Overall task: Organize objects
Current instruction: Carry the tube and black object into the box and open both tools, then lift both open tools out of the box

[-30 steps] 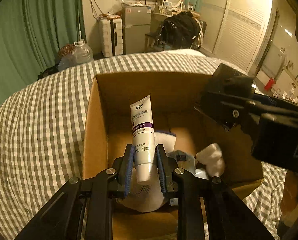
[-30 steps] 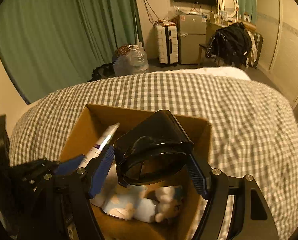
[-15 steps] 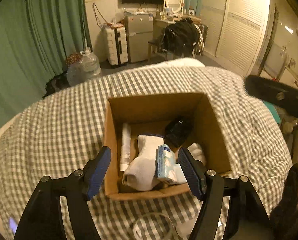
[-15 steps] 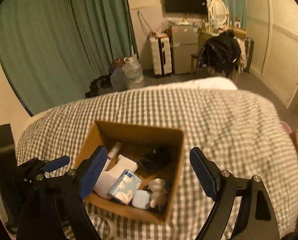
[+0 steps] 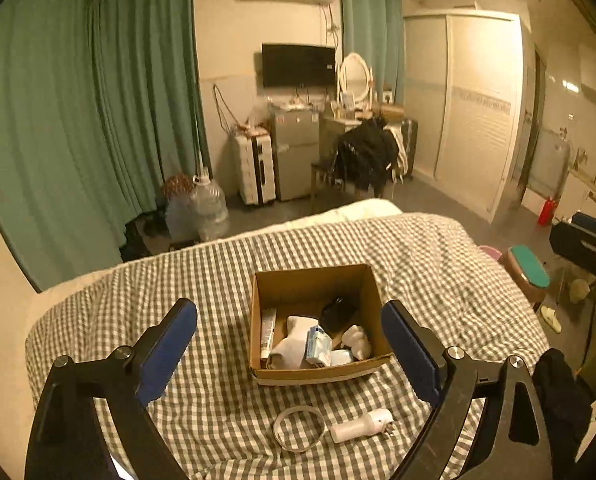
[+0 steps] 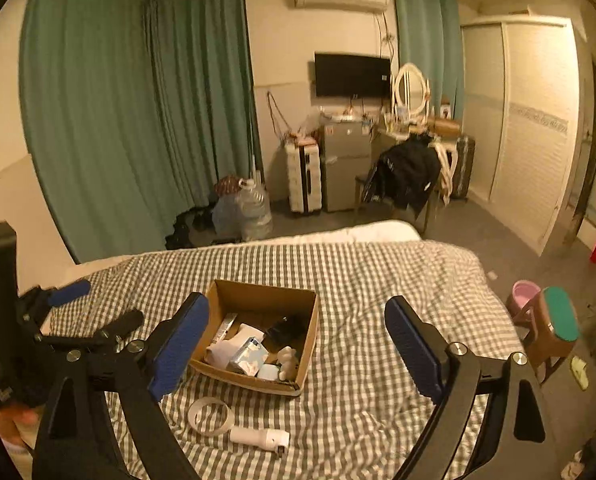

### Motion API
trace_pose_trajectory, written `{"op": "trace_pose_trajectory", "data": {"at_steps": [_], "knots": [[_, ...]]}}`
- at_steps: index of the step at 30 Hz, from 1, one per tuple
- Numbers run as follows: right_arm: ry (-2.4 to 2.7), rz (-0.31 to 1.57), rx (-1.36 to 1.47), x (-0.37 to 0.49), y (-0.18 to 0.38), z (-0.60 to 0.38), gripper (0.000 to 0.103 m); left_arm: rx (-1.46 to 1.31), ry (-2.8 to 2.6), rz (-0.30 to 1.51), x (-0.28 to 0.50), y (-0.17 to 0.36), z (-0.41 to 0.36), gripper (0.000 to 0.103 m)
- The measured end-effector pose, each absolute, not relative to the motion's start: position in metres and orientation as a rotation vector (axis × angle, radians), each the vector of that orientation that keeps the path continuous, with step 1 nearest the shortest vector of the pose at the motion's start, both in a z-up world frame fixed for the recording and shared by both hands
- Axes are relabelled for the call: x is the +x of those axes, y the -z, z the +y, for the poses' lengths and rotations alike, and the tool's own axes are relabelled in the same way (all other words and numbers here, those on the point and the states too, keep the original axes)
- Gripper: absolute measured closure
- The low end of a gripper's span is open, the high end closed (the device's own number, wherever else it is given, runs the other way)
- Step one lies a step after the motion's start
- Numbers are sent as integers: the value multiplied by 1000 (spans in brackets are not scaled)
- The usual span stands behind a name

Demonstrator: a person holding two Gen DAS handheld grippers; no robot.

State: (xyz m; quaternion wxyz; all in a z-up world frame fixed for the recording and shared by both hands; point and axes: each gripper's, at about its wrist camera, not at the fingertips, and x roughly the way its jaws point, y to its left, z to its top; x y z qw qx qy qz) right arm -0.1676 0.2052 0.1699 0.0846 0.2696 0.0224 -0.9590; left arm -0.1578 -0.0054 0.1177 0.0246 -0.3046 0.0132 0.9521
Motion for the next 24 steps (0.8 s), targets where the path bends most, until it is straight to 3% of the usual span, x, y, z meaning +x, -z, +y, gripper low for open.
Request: {"op": "trace_pose_trajectory", "data": {"at_steps": [11, 24], "knots": [[2864, 124, 752, -87, -154, 207, 13, -933, -2960, 21, -98, -94, -17, 3], [2740, 202, 999, -118, 1, 176, 13, -1258, -2907, 8, -117, 63, -17, 2]]}}
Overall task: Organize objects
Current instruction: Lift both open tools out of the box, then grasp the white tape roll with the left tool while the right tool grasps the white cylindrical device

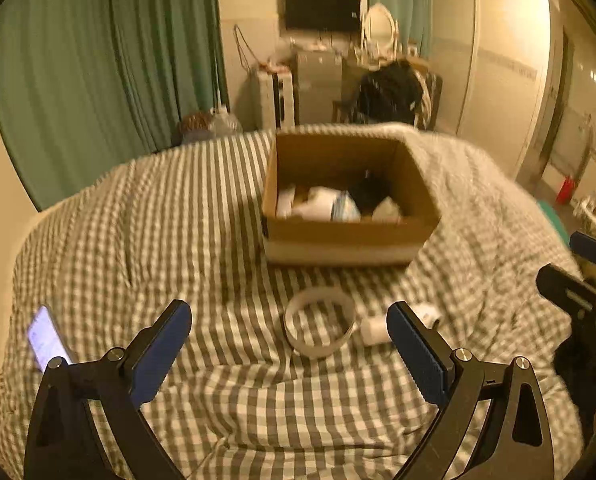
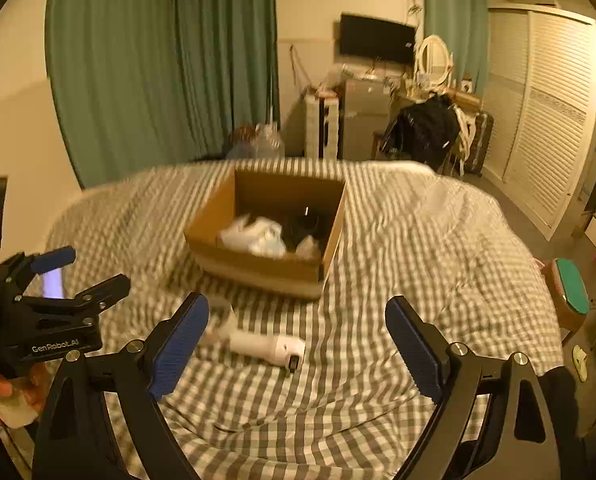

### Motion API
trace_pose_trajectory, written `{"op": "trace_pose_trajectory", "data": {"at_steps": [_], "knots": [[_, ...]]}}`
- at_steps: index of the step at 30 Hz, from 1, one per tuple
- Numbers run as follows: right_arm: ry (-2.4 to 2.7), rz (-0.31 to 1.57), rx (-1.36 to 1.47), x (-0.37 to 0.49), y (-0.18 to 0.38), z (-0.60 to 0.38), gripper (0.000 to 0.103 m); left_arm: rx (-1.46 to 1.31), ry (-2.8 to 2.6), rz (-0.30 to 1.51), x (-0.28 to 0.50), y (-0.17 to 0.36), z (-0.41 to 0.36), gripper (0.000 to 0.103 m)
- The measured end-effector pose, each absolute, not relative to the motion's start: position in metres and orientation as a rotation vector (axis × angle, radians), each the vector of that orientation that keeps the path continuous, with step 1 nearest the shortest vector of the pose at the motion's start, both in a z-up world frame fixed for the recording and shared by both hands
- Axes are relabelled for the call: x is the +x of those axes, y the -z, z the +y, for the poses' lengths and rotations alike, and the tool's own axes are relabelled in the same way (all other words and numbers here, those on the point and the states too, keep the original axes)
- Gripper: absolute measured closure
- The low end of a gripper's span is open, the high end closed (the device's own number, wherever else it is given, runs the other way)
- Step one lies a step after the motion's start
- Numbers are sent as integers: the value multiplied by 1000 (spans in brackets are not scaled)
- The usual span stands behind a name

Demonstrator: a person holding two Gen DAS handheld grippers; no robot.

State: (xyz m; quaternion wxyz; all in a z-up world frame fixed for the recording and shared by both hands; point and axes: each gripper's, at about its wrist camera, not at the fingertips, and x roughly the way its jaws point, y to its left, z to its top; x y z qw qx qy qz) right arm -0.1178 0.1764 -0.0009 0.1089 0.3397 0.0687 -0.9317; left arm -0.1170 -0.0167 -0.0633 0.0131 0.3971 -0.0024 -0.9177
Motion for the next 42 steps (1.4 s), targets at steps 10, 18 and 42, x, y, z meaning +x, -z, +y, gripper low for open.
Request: {"op": "trace_pose_trajectory", "data": {"at_steps": [10, 18, 42], "knots": [[2605, 203, 1251, -170, 102, 171, 13, 1489, 2759, -199, -149, 154, -6, 2], [2462, 276, 1411, -207, 158, 157, 13, 1656, 2767, -232, -178, 187, 4, 2], [2290, 272, 1440, -243, 201, 136, 12, 1658, 2725, 42, -198, 193, -38, 22]]}}
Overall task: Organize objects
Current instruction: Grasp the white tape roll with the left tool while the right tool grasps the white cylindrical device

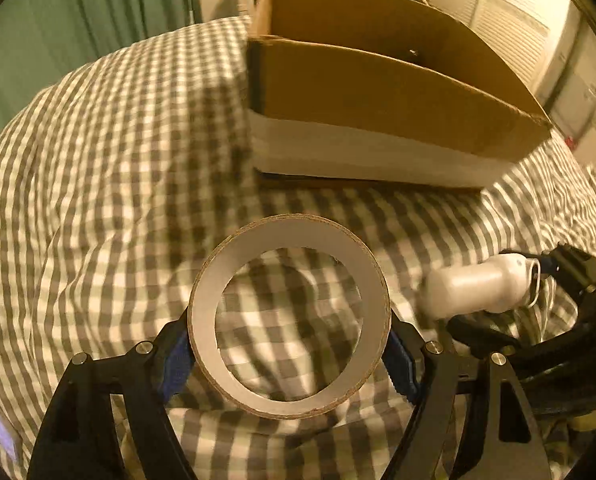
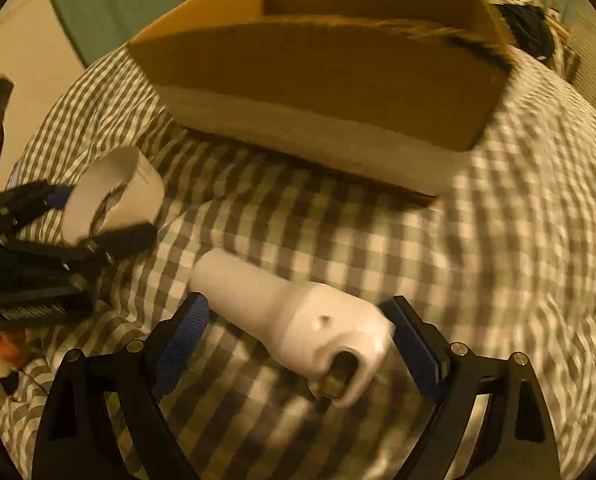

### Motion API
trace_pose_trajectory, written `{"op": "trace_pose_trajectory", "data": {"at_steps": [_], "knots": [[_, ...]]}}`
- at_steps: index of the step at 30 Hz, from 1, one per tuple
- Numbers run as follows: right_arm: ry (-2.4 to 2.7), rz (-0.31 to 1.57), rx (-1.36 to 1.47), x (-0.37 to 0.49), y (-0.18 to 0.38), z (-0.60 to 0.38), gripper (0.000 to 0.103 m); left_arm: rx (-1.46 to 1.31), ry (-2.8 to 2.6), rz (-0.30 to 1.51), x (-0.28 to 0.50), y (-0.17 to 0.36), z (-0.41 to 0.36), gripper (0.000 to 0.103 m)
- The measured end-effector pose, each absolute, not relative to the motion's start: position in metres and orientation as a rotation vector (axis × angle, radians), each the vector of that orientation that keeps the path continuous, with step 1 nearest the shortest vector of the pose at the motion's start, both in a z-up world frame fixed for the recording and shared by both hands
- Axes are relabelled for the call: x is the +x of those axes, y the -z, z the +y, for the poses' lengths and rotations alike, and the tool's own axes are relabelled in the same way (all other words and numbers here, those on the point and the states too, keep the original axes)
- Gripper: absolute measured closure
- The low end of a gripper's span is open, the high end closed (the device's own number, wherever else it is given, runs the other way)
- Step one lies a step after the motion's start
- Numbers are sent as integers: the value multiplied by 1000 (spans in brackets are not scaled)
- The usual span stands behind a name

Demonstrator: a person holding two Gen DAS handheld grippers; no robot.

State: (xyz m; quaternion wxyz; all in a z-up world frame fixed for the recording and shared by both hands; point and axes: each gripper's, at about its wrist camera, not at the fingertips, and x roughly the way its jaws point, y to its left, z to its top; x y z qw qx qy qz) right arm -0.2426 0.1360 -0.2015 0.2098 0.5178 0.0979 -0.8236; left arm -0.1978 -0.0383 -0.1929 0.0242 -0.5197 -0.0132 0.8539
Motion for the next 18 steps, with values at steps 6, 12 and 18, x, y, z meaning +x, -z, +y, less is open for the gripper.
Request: {"op": "trace_pose_trajectory", "data": {"at_steps": [6, 12, 18], "knots": [[2306, 412, 1455, -242, 207, 124, 41, -1602, -2646, -55, -188, 187, -39, 22], [2342, 440, 1426, -231, 195, 124, 46, -1579, -2664, -59, -164, 169, -36, 22], [2402, 462, 1341, -209, 168, 122, 46, -1538, -2686, -87, -153, 147, -36, 22]]}}
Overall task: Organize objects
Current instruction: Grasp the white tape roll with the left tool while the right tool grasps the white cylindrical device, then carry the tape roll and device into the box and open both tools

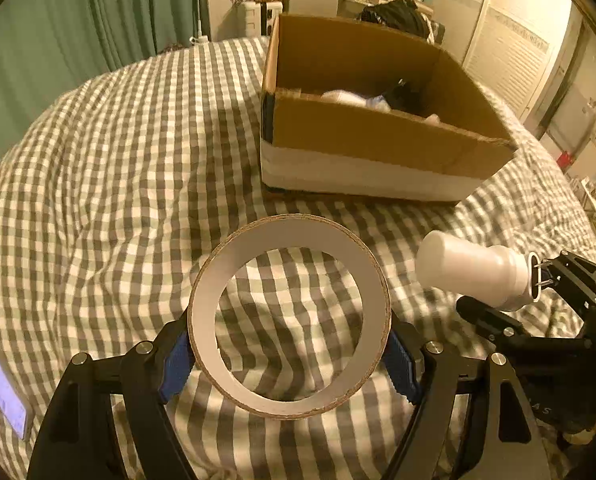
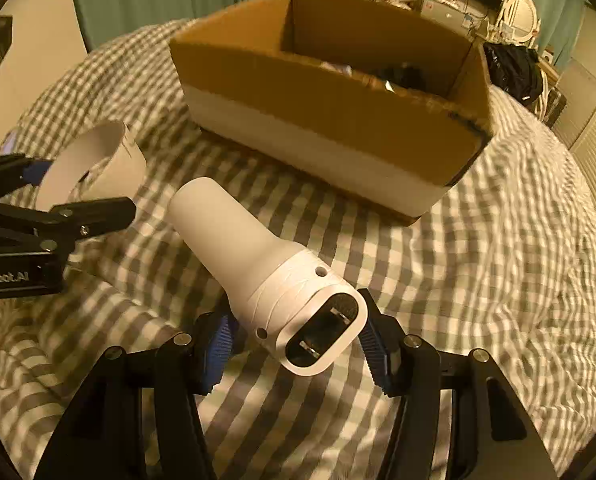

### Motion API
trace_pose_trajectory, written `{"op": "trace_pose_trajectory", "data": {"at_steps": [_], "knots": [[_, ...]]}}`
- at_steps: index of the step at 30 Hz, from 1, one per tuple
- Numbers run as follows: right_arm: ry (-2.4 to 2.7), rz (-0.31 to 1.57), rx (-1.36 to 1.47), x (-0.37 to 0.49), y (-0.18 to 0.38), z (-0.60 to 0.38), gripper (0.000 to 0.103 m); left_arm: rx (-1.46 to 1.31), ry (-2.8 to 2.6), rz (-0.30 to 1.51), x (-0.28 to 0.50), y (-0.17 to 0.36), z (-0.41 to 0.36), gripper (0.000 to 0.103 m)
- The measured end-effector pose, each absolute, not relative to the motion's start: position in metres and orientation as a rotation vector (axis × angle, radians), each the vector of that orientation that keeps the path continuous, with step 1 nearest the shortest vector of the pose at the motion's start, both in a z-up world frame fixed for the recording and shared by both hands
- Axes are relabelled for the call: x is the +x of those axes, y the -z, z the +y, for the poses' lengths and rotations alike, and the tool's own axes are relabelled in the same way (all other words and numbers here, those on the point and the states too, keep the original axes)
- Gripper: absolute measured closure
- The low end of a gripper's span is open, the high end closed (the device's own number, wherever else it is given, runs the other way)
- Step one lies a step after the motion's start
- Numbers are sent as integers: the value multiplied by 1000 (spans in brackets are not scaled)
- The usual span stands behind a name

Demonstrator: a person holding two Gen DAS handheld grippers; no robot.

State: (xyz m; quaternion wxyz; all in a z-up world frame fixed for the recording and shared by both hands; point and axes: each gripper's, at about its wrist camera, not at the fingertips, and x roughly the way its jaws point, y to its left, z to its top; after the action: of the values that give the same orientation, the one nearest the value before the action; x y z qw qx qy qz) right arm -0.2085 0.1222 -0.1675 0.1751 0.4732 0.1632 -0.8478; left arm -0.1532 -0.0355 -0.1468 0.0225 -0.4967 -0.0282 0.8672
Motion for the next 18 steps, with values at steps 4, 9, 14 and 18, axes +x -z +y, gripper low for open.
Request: {"op": "trace_pose_trajectory", "data": {"at_steps": [4, 9, 14, 18], "knots": [[2455, 423, 1297, -193, 143, 126, 46, -1473, -2713, -87, -153, 126, -40, 22], [2514, 387, 1243, -173, 110, 133, 47, -1387, -2744, -62, -132, 94, -30, 22], [2575, 359, 1168, -147, 74, 142, 47, -1303, -2768, -29, -114, 65, -19, 22], [2621, 365, 1108, -130, 48, 146, 47, -1236, -2781, -3, -104, 42, -8, 22]]}}
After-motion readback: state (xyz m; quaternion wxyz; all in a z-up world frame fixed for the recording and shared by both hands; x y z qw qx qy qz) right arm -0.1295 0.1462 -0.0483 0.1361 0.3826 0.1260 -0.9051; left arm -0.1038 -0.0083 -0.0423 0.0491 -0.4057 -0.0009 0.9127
